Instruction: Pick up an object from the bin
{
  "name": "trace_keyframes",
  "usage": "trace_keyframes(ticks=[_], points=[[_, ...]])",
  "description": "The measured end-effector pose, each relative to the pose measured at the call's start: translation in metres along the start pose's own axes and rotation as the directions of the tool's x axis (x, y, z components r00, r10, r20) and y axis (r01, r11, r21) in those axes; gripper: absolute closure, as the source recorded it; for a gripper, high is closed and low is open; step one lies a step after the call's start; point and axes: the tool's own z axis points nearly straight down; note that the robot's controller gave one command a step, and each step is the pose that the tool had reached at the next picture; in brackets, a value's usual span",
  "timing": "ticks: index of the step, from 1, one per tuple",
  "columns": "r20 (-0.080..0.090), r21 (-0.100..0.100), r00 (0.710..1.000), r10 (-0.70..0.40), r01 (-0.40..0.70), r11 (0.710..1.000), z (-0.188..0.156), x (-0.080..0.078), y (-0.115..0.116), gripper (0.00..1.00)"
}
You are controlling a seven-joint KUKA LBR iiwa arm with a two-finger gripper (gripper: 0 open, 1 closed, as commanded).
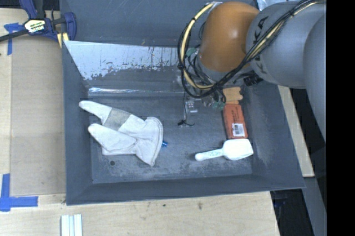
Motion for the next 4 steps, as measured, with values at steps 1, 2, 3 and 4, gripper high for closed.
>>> trace_keyframes(ticks=[1,2,3,4], points=[[-0.004,-0.001,0.999,-0.049,0.049,0.999,0.005,0.039,0.054,0.0],[-0.001,-0.002,0.996,-0.093,0.093,0.996,0.056,0.015,0.044,1.0],[-0.001,-0.002,0.996,-0.093,0.093,0.996,0.056,0.015,0.044,1.0],[-0.001,-0.001,0.989,-0.148,0.148,0.989,-0.088,0.012,-0.011,1.0]])
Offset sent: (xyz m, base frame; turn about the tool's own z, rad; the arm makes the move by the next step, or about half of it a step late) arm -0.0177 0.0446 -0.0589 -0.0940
